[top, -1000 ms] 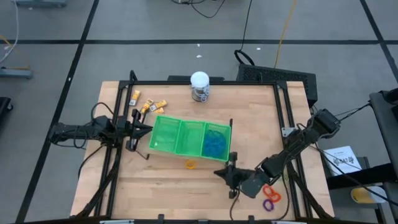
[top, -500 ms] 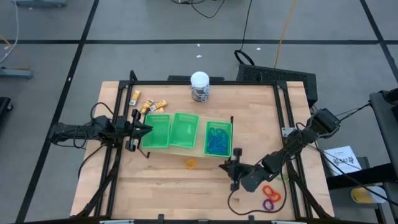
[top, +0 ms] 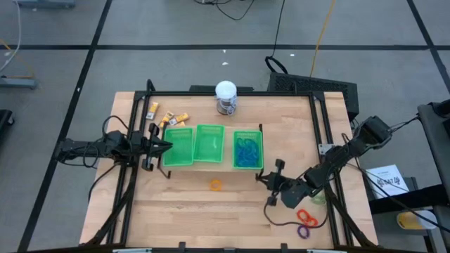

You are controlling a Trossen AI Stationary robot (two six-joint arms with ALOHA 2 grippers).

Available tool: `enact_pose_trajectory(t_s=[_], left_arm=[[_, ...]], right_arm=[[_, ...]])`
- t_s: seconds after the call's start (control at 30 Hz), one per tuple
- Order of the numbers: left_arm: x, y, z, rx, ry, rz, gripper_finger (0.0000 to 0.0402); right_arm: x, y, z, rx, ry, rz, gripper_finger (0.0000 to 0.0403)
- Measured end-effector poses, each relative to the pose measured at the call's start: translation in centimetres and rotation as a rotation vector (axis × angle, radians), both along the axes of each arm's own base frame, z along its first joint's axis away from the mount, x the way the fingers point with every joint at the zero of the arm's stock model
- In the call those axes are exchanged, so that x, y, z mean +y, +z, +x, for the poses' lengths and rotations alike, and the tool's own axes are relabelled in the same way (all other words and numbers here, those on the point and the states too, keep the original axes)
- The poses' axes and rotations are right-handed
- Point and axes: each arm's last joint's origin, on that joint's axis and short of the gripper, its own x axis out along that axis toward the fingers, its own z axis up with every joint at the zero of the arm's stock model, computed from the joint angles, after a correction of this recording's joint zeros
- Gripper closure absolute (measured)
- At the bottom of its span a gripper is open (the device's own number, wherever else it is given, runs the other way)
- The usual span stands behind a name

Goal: Pick & Place Office Desk Supplies
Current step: Adjust the shelf on the table

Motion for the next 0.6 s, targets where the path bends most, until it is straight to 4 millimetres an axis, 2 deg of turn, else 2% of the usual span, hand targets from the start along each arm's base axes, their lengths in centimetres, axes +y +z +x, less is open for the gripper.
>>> enact_pose_trajectory(t_s=[0.23, 0.4, 0.5, 0.6], left_arm=[[0.0, 0.0, 0.0, 0.0, 0.0, 0.0, 0.0357], [0.0, 0.0, 0.0, 0.0, 0.0, 0.0, 0.0357], [0.0, 0.0, 0.0, 0.0, 0.0, 0.001, 0.0357], [0.0, 0.0, 0.0, 0.0, 0.001, 0.001, 0.0357]], right_arm=[[-0.6, 0.3, -2.8, -0.019, 0.052, 0.117, 0.0403], [-1.9, -0.1, -5.0, -0.079, 0.037, 0.213, 0.0401], [-2.7, -0.8, -5.6, -0.162, 0.045, 0.27, 0.0374], [-3.4, -1.5, -6.0, -0.238, 0.073, 0.305, 0.0319]])
